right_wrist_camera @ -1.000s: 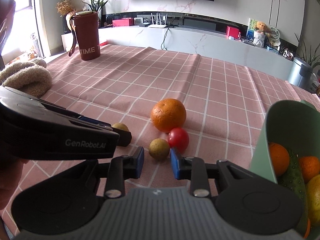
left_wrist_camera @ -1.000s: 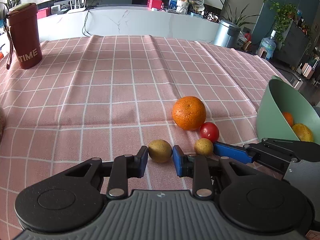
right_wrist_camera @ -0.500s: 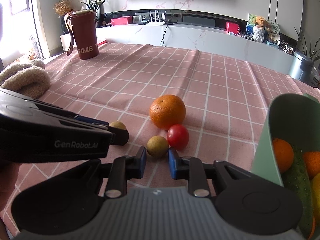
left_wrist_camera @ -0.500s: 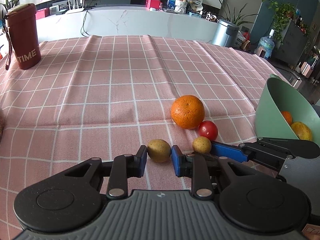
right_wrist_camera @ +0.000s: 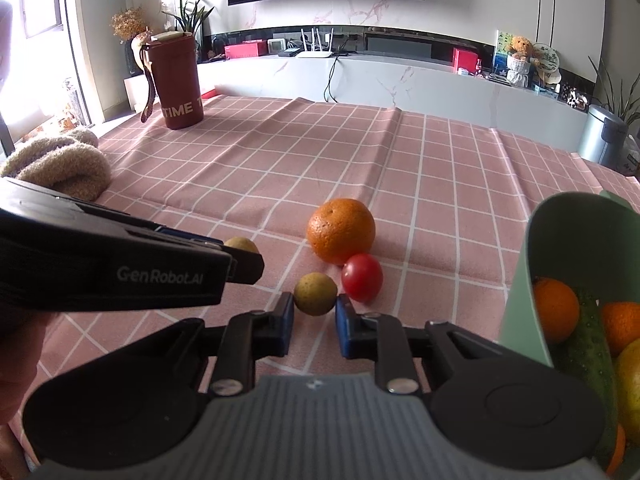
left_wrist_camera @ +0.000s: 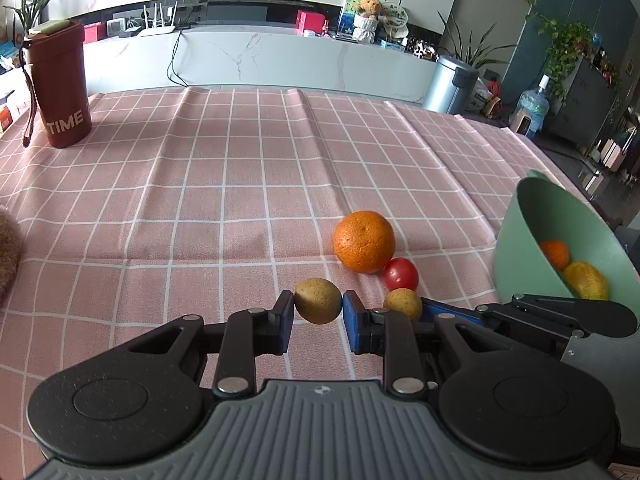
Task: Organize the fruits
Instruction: 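Grasp a small brown fruit with the left gripper while the right gripper grasps another, then lower both small brown fruits into the green colander and open both grippers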
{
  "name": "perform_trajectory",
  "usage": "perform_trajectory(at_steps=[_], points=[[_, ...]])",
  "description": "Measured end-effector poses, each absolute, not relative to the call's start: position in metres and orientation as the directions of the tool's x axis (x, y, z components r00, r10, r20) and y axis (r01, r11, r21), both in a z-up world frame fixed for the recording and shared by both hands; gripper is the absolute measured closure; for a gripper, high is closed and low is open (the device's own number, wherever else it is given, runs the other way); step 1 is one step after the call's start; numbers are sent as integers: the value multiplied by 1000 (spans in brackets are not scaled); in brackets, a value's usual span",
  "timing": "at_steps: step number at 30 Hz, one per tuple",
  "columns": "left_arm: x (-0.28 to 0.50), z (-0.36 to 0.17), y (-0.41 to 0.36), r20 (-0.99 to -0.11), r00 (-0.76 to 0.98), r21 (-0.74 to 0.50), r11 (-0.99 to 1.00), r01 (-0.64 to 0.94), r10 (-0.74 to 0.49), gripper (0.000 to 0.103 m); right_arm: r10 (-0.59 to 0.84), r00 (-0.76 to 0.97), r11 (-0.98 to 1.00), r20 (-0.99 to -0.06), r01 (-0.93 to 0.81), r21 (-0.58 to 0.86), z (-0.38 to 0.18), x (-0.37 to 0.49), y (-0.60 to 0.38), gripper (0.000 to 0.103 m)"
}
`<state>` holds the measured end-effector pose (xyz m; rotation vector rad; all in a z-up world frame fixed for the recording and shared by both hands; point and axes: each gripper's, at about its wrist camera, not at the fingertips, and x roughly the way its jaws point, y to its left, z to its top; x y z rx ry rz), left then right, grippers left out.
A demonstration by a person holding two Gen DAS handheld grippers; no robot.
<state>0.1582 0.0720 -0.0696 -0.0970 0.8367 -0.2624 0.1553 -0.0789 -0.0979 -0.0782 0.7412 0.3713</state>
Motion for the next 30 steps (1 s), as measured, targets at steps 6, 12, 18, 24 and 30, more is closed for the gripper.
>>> perform_trajectory(at_steps=[6, 12, 18, 24, 30], points=[[140, -42, 62, -680, 664, -227, 951, 211, -310, 74, 313, 697, 938, -645, -333, 95, -65, 131, -99, 86], [133, -23, 30, -675, 663, -206, 945, 253, -325, 74, 317, 717, 944, -621, -303, 132, -26, 117, -136, 86], [134, -9, -19, -660, 648, -173, 916, 361, -380, 74, 255, 725, 963, -640, -248, 102, 1, 112, -191, 86], [153, -13, -75, -686, 607, -113, 883, 455, -401, 74, 188, 721, 982, -667, -161, 102, 5, 123, -248, 86], [169, -23, -112, -716, 587, -24, 854, 520, -378, 74, 185, 678, 983, -712, -125, 136, -11, 148, -267, 86]])
